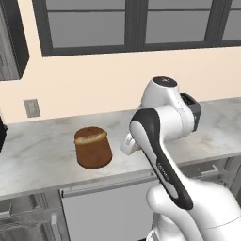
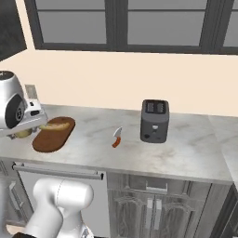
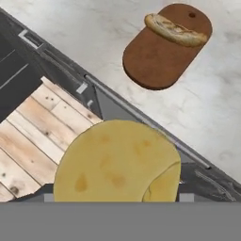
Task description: Retrieve the sausage and cheese from the fridge and place them on the cutting board on the counter.
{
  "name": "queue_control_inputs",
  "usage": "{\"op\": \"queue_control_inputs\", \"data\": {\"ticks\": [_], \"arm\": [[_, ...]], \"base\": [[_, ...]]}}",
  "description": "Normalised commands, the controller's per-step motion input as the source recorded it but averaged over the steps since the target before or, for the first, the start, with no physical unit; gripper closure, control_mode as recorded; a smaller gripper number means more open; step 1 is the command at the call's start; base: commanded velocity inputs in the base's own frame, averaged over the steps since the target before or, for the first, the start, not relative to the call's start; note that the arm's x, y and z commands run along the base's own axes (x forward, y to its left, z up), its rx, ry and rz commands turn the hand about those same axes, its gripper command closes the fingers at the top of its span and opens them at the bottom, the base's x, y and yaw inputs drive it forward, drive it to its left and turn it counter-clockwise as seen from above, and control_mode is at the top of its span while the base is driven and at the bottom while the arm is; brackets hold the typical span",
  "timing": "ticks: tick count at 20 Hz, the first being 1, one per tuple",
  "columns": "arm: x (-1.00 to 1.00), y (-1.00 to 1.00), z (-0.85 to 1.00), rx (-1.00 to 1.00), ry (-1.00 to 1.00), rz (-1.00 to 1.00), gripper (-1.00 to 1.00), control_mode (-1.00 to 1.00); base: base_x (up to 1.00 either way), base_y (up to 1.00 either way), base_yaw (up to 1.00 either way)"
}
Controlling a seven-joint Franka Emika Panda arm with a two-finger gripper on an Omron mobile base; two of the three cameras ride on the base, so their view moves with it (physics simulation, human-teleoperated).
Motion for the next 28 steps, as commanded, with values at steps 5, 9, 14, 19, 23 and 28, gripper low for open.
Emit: {"op": "queue_control_inputs", "data": {"ticks": [5,9,14,19,23,28], "arm": [[1.00,0.23,-0.49,0.00,0.00,0.18,1.00,-1.00],[0.96,0.33,-0.57,-0.06,0.00,0.14,1.00,-1.00],[0.71,0.27,-0.31,-0.06,0.11,0.01,1.00,-1.00],[0.50,0.05,-0.23,0.00,0.21,0.00,1.00,-1.00],[0.49,0.22,-0.32,-0.10,0.07,0.00,1.00,-1.00],[0.44,0.22,-0.20,-0.08,0.03,0.00,1.00,-1.00]], "base": [[0.00,0.00,0.00],[0.00,0.00,0.00],[0.00,0.00,0.00],[0.00,0.00,0.00],[0.00,0.00,0.00],[0.00,0.00,0.00]]}}
